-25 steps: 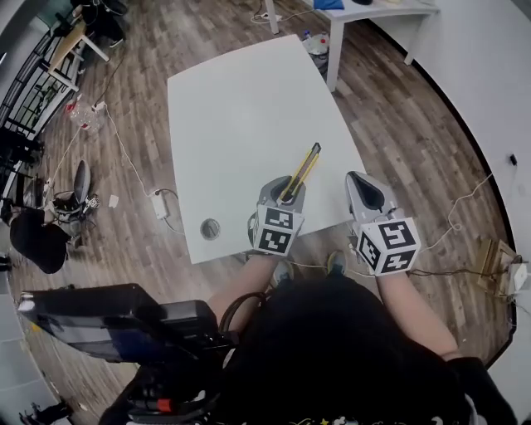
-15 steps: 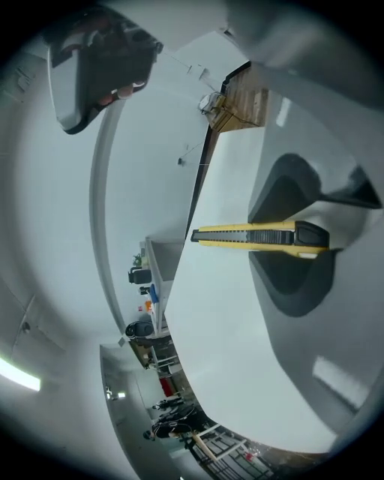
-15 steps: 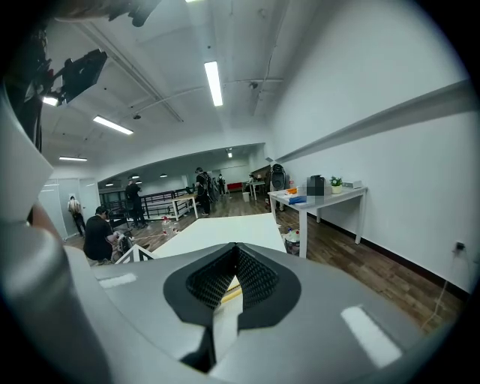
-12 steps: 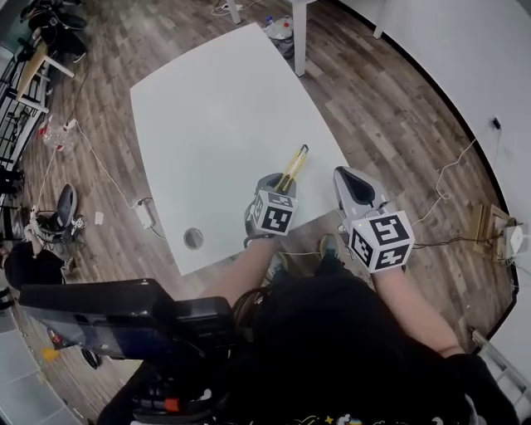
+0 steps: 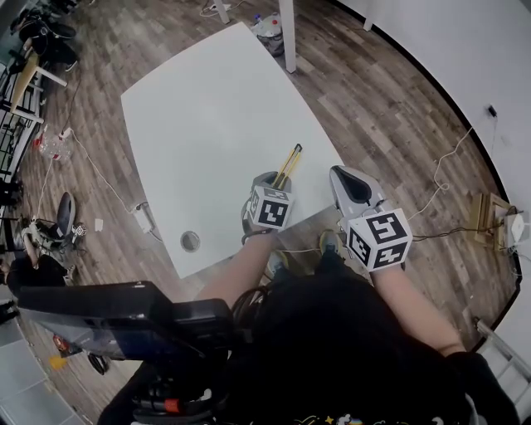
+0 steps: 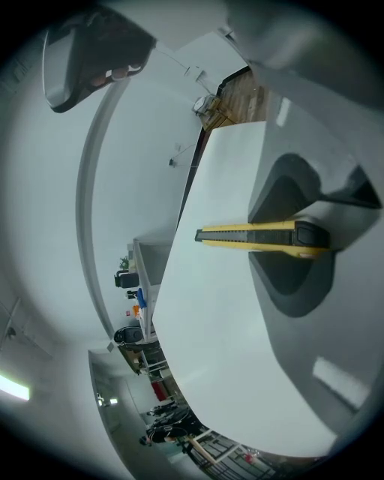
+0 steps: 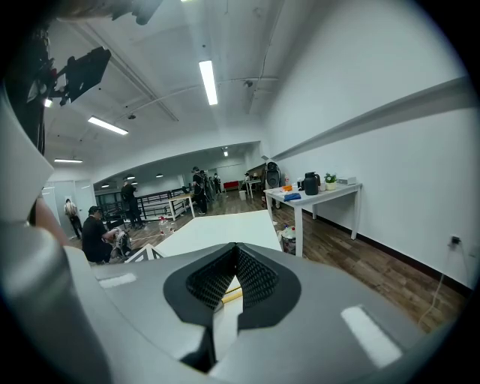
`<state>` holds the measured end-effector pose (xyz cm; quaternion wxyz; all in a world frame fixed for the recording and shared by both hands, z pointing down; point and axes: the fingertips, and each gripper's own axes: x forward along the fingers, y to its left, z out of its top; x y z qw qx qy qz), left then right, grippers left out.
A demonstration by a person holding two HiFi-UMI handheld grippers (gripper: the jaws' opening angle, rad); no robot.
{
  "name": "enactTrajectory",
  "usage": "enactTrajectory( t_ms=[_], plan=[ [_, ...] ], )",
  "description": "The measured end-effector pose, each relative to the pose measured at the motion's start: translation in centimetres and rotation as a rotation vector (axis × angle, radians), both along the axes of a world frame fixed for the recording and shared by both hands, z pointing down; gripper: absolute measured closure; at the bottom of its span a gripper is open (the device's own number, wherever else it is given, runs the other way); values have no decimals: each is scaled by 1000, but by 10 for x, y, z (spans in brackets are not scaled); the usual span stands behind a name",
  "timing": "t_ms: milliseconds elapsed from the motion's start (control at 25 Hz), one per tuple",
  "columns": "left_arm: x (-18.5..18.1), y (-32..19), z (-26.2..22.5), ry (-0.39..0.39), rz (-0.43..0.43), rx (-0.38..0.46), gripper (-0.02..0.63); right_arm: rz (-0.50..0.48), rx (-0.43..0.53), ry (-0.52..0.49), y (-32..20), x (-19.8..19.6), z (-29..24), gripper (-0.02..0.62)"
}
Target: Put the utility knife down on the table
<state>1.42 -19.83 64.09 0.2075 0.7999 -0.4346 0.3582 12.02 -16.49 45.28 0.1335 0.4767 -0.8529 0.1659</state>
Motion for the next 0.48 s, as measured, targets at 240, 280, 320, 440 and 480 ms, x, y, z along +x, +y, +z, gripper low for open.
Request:
enactTrajectory(
  t_ms=[240,280,320,440,480],
  plan=[
    [-3,1,-11,46,-33,0,410,-14,-9,-6,5,-4,3,569],
    [-5,1,-21,69,-43,19,398,-14,-10,-8,5,-4,4,569],
    [-8,2,-35,98,-57,47,388,-13,-11,-10,5,-3,5,569],
    [-22,9,-101,209,-104,180,504,-13,-3,-20,1,-2,4,569],
    [-28,15,-124,236,-111,227,606,-18,1,-23,-1,-3,2,569]
  ],
)
